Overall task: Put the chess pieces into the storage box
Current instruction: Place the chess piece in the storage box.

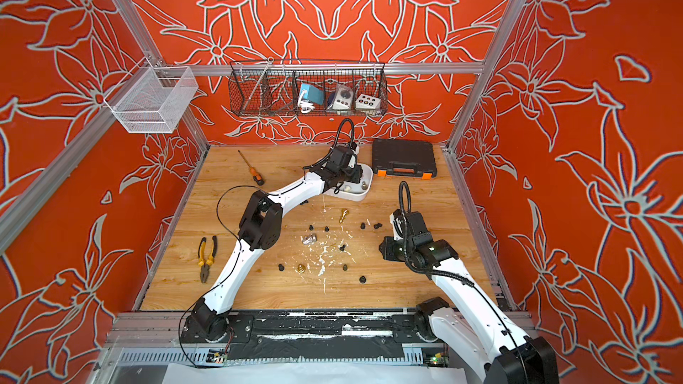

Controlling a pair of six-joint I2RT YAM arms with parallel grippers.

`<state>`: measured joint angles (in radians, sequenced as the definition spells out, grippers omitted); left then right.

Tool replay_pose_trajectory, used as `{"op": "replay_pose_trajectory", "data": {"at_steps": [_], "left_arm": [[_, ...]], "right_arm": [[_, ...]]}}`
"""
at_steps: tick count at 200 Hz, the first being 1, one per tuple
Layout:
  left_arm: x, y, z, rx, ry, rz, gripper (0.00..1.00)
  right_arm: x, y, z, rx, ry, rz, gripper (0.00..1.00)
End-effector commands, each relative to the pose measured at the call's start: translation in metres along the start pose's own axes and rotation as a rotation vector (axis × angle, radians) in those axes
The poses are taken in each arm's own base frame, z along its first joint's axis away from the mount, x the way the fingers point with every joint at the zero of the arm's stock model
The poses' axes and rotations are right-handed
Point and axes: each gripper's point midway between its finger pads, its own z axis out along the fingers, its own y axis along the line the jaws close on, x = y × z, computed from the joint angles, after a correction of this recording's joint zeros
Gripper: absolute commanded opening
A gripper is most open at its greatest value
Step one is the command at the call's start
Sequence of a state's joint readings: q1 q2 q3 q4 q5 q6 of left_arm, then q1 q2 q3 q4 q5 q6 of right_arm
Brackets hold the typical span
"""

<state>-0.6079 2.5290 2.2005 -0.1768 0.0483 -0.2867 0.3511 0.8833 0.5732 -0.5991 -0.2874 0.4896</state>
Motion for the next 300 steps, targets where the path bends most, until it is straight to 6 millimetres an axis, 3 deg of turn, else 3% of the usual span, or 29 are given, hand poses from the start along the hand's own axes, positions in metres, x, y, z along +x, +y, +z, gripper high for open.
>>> {"op": "replay_pose_trajectory", "data": {"at_steps": [1, 46, 80, 108, 151, 187, 249, 300], "left_arm": [[-0.012, -0.004, 0.005, 0.013, -0.059, -0.007, 0.15], [-0.006, -0.003, 0.012, 0.015, -0.059, -0.017, 0.19], [-0.006, 0.001, 0.014, 0.008, -0.064, -0.019, 0.29], [-0.009, -0.001, 0.011, 0.013, -0.066, -0.02, 0.38], [-0.018, -0.004, 0.0, 0.016, -0.073, -0.012, 0.42], [-0.037, -0.012, -0.024, 0.032, -0.111, -0.001, 0.43], [-0.067, -0.028, -0.086, 0.062, -0.169, 0.033, 0.43], [-0.066, -0.029, -0.141, 0.056, -0.189, 0.07, 0.45]], "right_arm": [[0.005, -0.01, 0.003, 0.039, 0.014, 0.026, 0.29], [0.005, -0.01, 0.003, 0.044, 0.013, 0.043, 0.29], [0.007, -0.01, 0.003, 0.042, 0.02, 0.05, 0.29], [0.008, -0.011, 0.001, 0.046, 0.022, 0.052, 0.29], [0.007, -0.01, -0.001, 0.039, 0.012, 0.059, 0.29], [0.007, -0.007, -0.003, 0.029, 0.012, 0.061, 0.29], [-0.001, -0.006, -0.01, 0.044, -0.007, 0.058, 0.29], [-0.005, -0.007, -0.015, 0.067, -0.007, 0.05, 0.29]]}}
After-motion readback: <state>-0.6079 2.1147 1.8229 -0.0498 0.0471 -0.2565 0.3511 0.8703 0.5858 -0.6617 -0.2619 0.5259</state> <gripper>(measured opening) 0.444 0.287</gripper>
